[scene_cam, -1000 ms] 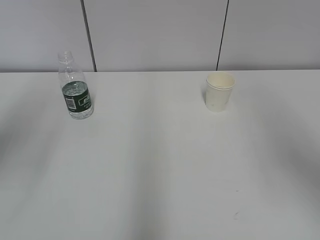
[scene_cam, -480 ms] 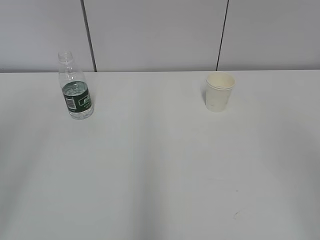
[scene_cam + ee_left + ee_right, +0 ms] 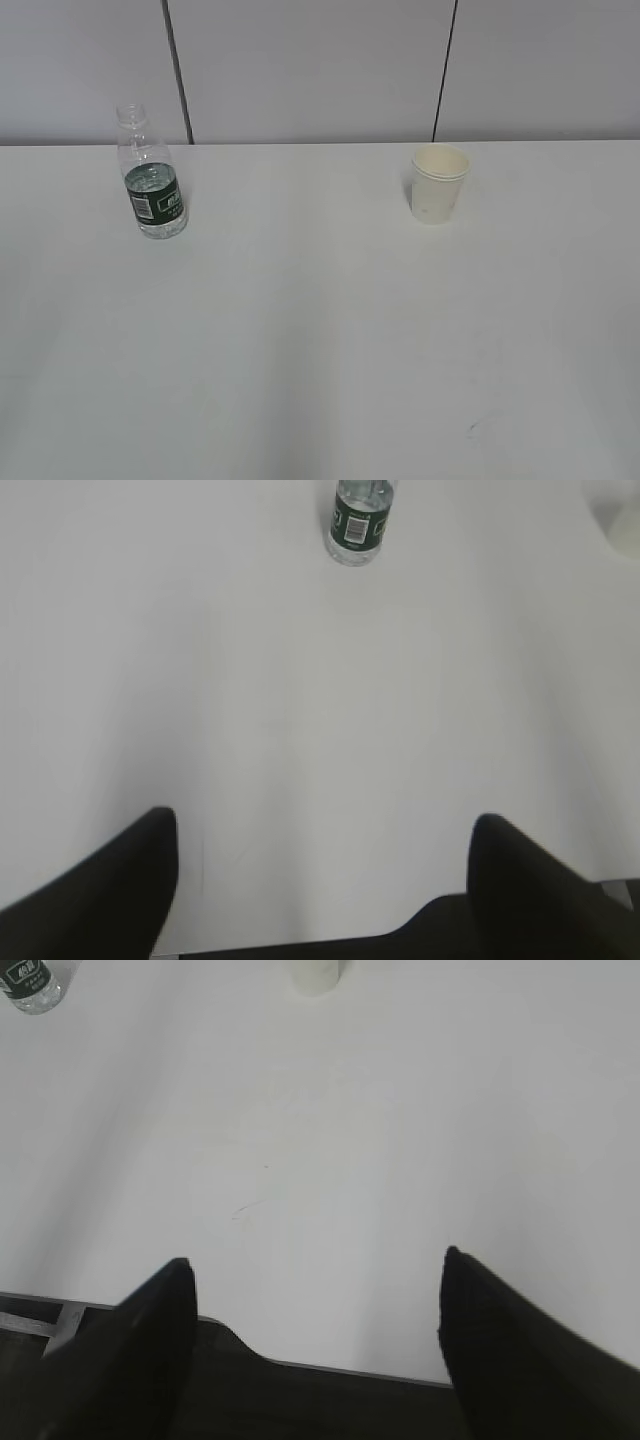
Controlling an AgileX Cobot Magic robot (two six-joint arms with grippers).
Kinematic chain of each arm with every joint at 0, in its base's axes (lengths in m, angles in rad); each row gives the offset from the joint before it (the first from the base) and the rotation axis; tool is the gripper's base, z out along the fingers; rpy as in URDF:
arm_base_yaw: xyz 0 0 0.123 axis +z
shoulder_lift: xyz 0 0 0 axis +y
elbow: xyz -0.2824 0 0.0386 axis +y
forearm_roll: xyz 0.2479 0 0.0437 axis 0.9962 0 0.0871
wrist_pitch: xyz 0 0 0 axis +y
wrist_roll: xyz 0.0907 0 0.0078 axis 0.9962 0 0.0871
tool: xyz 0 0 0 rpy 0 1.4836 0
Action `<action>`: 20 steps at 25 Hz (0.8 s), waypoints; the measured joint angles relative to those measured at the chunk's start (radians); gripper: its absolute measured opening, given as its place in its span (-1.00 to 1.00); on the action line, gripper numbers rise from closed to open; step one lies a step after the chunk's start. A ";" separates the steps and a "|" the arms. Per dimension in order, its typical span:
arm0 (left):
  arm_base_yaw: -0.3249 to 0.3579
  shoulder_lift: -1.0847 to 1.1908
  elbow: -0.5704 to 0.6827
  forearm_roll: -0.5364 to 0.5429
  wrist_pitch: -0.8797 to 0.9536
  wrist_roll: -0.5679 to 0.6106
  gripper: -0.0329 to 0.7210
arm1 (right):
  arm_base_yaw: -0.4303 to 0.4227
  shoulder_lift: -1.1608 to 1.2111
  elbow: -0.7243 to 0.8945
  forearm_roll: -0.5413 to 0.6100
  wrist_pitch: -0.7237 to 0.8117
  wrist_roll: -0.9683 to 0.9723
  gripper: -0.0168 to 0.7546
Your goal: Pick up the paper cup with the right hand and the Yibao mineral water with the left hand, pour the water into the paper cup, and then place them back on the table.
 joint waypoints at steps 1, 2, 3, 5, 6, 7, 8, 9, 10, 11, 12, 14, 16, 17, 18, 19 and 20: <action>0.000 -0.024 0.012 0.000 0.000 0.000 0.53 | 0.000 -0.021 0.008 0.000 0.000 -0.007 0.56; 0.000 -0.055 0.025 0.001 0.000 0.001 0.53 | 0.000 -0.042 0.016 0.000 0.000 -0.011 0.56; 0.000 -0.085 0.036 0.002 0.000 0.001 0.53 | 0.000 -0.058 0.022 0.000 0.002 -0.019 0.56; 0.000 -0.139 0.062 0.006 0.002 0.001 0.53 | 0.000 -0.096 0.027 0.000 0.002 -0.039 0.56; 0.000 -0.166 0.075 0.008 0.003 0.001 0.53 | 0.000 -0.110 0.028 0.000 0.004 -0.057 0.56; 0.000 -0.193 0.085 0.008 0.005 0.001 0.53 | 0.000 -0.118 0.033 0.000 0.004 -0.069 0.56; 0.000 -0.214 0.098 0.008 0.005 0.001 0.53 | 0.000 -0.122 0.037 0.000 0.004 -0.075 0.56; 0.000 -0.239 0.110 0.008 0.006 0.001 0.53 | 0.000 -0.122 0.045 0.000 0.004 -0.078 0.56; 0.000 -0.261 0.119 0.008 0.008 0.001 0.53 | 0.000 -0.122 0.054 0.000 0.004 -0.082 0.56; 0.000 -0.279 0.126 0.009 0.010 0.001 0.53 | 0.000 -0.122 0.064 0.000 0.004 -0.084 0.56; 0.000 -0.300 0.132 0.009 0.012 0.001 0.53 | 0.000 -0.122 0.076 0.000 0.004 -0.084 0.56; -0.001 -0.328 0.139 0.012 0.014 0.011 0.53 | 0.000 -0.122 0.106 0.000 0.004 -0.086 0.56; -0.001 -0.336 0.152 0.019 0.015 0.027 0.52 | 0.000 -0.122 0.124 0.000 0.006 -0.090 0.56; -0.001 -0.336 0.162 0.020 0.015 0.034 0.52 | 0.000 -0.122 0.126 0.000 0.006 -0.092 0.56; -0.001 -0.336 0.173 0.023 0.015 0.037 0.52 | 0.000 -0.122 0.126 0.000 0.006 -0.094 0.56; -0.001 -0.336 0.189 0.025 0.015 0.039 0.52 | 0.000 -0.122 0.126 0.000 0.006 -0.097 0.56; -0.002 -0.336 0.207 0.024 0.014 0.041 0.52 | 0.000 -0.122 0.130 0.000 0.003 -0.104 0.56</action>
